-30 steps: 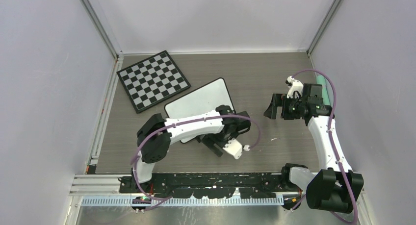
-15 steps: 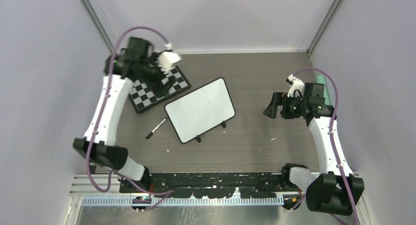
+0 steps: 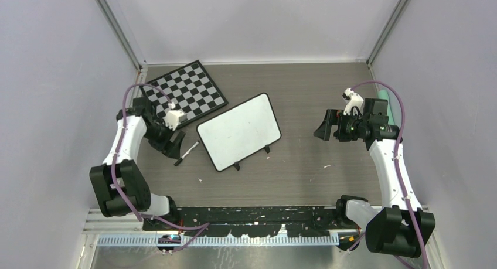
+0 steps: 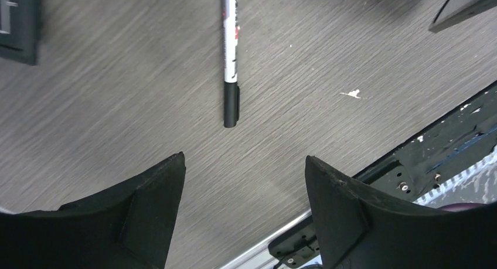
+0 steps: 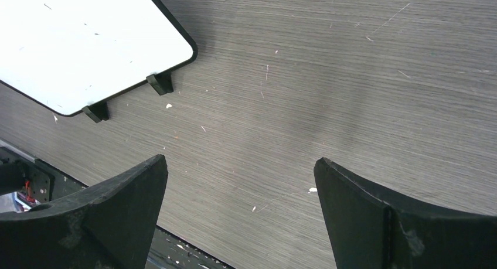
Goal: Write a sentence on the whiteboard
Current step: Open the whiteboard marker at the center of the board.
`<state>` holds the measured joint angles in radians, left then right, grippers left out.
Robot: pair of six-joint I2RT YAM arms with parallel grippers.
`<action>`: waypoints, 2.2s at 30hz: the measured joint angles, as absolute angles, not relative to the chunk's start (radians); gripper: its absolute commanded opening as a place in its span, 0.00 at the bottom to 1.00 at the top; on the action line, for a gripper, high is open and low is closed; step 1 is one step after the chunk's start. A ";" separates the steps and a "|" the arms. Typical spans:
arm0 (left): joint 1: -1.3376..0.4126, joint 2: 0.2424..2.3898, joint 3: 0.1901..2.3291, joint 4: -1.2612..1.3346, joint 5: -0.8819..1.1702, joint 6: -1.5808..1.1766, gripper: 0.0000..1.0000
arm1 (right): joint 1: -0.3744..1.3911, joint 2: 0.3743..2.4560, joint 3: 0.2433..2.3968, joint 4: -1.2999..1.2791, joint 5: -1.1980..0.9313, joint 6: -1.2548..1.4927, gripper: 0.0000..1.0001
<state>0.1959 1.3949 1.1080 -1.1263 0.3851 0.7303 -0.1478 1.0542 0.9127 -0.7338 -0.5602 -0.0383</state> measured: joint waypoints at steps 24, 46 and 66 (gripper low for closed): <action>0.184 1.470 0.781 -0.664 0.295 0.818 0.26 | -0.148 1.120 0.913 -0.733 -0.542 -0.039 1.00; 0.236 1.687 0.997 -0.699 0.373 0.706 0.00 | -0.148 1.224 0.918 -0.729 -0.566 -0.039 0.99; 0.311 1.718 1.122 -0.867 0.527 0.720 0.00 | -0.148 1.276 1.024 -0.742 -0.551 -0.039 0.99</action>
<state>0.3115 1.7184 1.1225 -0.8669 0.5274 0.7197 -0.1478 1.2762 1.0241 -0.7418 -0.5510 -0.0391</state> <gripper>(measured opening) 0.058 0.993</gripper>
